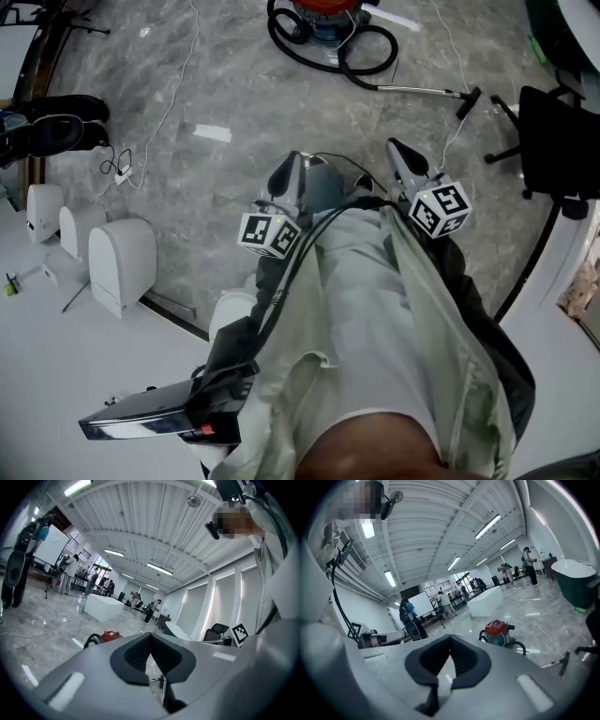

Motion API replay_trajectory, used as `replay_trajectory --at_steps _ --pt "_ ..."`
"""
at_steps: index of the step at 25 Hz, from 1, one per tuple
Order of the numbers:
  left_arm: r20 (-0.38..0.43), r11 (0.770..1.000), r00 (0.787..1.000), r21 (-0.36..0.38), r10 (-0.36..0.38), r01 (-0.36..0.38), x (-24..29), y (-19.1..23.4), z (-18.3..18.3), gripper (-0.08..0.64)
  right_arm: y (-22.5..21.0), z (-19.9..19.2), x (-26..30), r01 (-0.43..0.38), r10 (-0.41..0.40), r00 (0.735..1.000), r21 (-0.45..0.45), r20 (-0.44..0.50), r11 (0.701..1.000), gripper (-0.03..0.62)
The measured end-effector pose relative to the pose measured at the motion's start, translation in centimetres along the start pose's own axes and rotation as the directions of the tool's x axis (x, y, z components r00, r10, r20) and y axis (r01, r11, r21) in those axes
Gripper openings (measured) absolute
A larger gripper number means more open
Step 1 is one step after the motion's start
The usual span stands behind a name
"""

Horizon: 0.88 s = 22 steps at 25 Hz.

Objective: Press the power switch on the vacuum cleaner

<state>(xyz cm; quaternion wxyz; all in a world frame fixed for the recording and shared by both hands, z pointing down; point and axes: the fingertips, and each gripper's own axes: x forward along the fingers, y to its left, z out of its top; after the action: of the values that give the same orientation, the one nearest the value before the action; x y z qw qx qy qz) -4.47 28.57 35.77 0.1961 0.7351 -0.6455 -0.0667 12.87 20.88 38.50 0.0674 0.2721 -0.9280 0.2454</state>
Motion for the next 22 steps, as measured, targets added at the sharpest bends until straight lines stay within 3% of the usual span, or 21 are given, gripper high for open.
replay_trajectory --at_steps 9,15,22 --pt "-0.007 1.0 1.0 -0.002 -0.011 0.011 2.4 1.5 0.8 0.003 -0.9 0.4 2.2 -0.004 0.004 1.0 0.006 -0.02 1.0 0.002" --pt "-0.013 0.995 0.994 -0.009 -0.104 0.104 8.7 4.4 2.0 0.003 -4.5 2.2 4.7 0.099 -0.099 0.995 0.032 -0.011 0.995 0.002" --pt "-0.061 0.979 0.977 -0.031 -0.204 0.202 17.7 11.8 5.6 0.003 -7.2 5.4 13.9 0.209 -0.209 0.978 0.061 -0.02 0.976 0.002"
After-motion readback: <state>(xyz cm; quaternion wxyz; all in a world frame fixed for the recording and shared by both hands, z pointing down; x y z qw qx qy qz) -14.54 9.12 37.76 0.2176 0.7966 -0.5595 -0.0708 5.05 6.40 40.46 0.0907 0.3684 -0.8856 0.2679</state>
